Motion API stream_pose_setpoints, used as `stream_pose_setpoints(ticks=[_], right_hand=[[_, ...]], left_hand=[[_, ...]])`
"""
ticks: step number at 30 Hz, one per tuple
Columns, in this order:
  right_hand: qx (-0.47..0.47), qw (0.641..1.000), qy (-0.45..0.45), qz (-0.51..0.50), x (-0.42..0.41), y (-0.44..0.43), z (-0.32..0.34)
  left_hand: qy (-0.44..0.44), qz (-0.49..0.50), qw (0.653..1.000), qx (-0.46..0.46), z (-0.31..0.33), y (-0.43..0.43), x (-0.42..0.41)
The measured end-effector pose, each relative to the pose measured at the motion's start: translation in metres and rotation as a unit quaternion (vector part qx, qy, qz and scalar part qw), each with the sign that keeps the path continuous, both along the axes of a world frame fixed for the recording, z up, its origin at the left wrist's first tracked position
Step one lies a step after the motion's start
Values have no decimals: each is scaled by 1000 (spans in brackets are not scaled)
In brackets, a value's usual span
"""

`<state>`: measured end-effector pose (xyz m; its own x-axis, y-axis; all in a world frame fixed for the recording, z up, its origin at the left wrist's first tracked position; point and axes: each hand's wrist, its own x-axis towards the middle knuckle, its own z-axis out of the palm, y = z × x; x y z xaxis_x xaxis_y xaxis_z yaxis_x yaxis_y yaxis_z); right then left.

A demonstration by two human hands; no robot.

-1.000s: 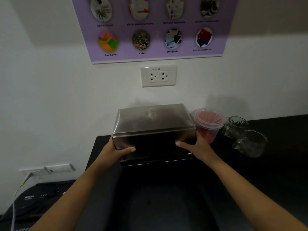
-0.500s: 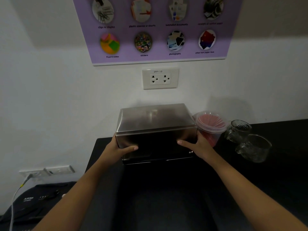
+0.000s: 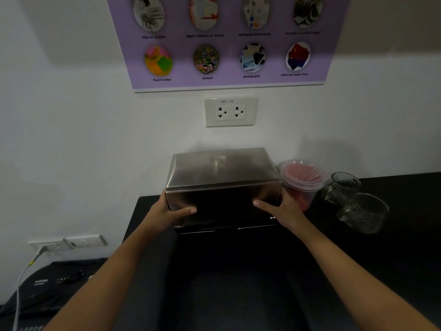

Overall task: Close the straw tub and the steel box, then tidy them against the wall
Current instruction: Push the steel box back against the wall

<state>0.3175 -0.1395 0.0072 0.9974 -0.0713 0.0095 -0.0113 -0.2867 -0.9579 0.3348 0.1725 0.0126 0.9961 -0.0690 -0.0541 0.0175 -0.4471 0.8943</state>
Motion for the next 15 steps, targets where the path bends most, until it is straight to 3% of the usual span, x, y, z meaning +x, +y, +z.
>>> stream_pose_setpoints(ticks=[15], right_hand=[[9, 1000, 2, -15, -1, 1, 2]], left_hand=[[-5, 24, 999, -32, 1, -6, -10]])
